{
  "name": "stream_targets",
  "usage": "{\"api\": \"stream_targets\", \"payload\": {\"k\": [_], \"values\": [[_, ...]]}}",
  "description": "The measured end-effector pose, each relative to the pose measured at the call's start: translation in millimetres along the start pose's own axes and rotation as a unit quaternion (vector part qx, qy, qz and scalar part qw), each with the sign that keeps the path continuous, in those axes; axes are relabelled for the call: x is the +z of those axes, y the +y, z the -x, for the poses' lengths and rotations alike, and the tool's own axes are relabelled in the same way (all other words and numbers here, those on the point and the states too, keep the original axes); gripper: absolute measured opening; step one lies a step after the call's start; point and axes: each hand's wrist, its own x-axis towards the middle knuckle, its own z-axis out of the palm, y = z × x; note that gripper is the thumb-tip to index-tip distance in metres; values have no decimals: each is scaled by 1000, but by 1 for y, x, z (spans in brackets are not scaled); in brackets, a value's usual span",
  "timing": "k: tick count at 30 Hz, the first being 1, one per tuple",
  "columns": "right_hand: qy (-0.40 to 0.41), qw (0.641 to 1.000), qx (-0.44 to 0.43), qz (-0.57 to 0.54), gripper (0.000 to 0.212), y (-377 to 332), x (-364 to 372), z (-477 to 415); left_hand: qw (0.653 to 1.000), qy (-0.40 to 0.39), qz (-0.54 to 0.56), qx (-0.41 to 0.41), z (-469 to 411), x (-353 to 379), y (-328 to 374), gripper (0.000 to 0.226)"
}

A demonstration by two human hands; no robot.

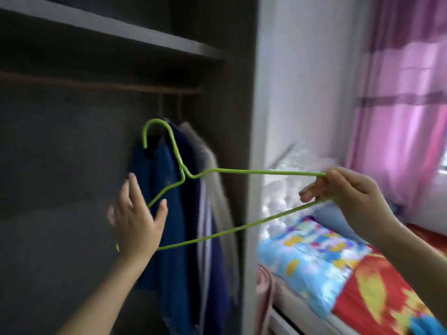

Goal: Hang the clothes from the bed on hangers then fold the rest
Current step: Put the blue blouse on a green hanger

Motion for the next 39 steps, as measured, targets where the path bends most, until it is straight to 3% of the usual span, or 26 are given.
{"api": "stream_targets", "payload": {"k": [4,10,14,17,21,23,25,27,30,34,39], "values": [[138,982,119,-47,56,10,-144,49,978,-186,85,-45,41,76,95,24],[285,916,276,-61,59,19,-327,166,936,-304,175,17,145,162,233,20],[354,839,413,11,49,36,-404,252,871,-428,241,15,219,211,307,15],[311,765,528,197,29,61,-423,309,837,-492,239,32,269,243,344,19],[138,672,617,385,23,109,-427,363,795,-554,238,73,336,287,381,22],[98,677,623,379,13,131,-427,366,769,-586,232,104,366,306,398,23],[120,714,599,341,8,155,-428,354,750,-604,234,134,390,329,418,23],[169,722,582,334,10,177,-438,333,737,-619,232,143,404,357,441,24],[251,714,576,308,11,205,-466,308,705,-666,214,114,412,402,465,24],[271,696,584,317,11,238,-497,289,676,-699,203,113,415,461,496,22],[275,633,624,365,26,261,-532,288,638,-730,202,143,437,497,539,18]]}}
